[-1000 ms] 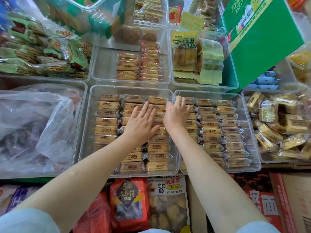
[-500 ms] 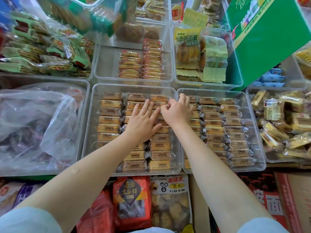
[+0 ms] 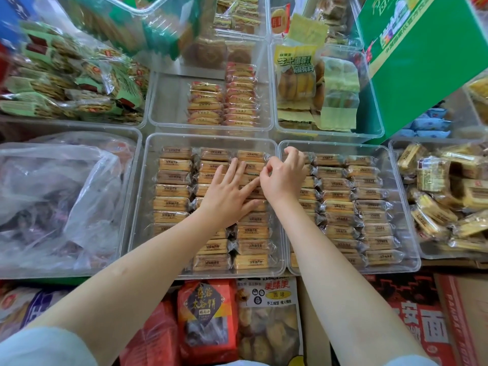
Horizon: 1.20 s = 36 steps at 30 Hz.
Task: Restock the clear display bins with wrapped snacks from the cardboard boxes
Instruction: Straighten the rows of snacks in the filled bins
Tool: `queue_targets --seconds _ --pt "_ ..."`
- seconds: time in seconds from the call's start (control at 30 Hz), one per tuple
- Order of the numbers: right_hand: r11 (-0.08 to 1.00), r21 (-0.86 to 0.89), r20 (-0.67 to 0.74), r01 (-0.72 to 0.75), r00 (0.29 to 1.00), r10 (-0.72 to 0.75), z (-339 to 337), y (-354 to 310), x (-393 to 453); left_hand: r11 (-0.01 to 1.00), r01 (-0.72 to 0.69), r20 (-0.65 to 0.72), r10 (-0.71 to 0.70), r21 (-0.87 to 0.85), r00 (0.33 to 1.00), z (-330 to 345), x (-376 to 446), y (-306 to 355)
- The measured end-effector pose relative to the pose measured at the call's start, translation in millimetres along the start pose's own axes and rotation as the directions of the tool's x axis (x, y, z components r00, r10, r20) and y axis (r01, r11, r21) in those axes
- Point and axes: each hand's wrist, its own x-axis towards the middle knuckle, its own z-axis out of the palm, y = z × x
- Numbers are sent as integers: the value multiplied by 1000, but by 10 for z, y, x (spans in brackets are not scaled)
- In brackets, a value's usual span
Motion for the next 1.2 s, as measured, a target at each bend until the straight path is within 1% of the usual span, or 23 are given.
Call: queue_targets --seconds 0.07,0.17,0.3,0.4,0.5,0.57,0.67,0.73,0.8,0.87,0.9,0.97,1.0,1.03,1.1,1.2 --pt "999 -41 31 -17 999 19 -9 -14 2 999 -33 -22 32 -19 999 34 -14 -28" --pt "996 -89 60 1 998 5 -22 -22 1 998 -58 -48 56 -35 997 76 -13 -45" --pt "997 -78 60 5 998 -1 7 -13 15 997 -70 -22 70 -29 997 41 8 -73" --pt "994 -111 72 18 997 -10 28 -8 18 995 -87 -30 86 -43 996 -4 30 -109" --pt "990 -136 150 -25 988 46 35 -18 44 994 -73 -52 68 -84 996 -7 48 -145" --pt "991 -129 170 -45 983 67 21 -15 51 995 -61 -45 57 -84 997 20 49 -154" --pt "998 -64 172 11 985 0 -13 10 48 993 -39 -105 27 -107 994 66 27 -165" --pt "996 -91 269 25 963 0 -25 15 57 995 -10 -105 -1 -97 995 108 3 -185" --pt "987 -161 359 17 933 42 -19 8 70 996 8 -70 -14 -85 997 138 -18 -193" --pt "990 -142 361 13 932 40 -41 -11 74 993 12 -62 -19 -114 998 110 -22 -196" --pt "994 -104 324 26 946 9 -64 -16 57 989 17 -73 -28 -146 997 81 -38 -199" --pt "994 -37 175 106 980 -98 -140 -7 -28 974 55 -118 -82 -218 990 37 -133 -231" --pt "986 -13 120 164 980 -161 -179 15 -101 964 83 -138 -121 -254 983 38 -218 -263" --pt "975 13 97 224 970 -224 -221 39 -200 954 106 -153 -153 -279 976 53 -333 -302" --pt "950 48 110 310 943 -313 -304 100 -439 955 106 -188 -163 -278 969 127 -595 -373" --pt "940 0 168 342 926 -337 -363 216 -765 961 97 -200 -151 -257 968 227 -919 -375"
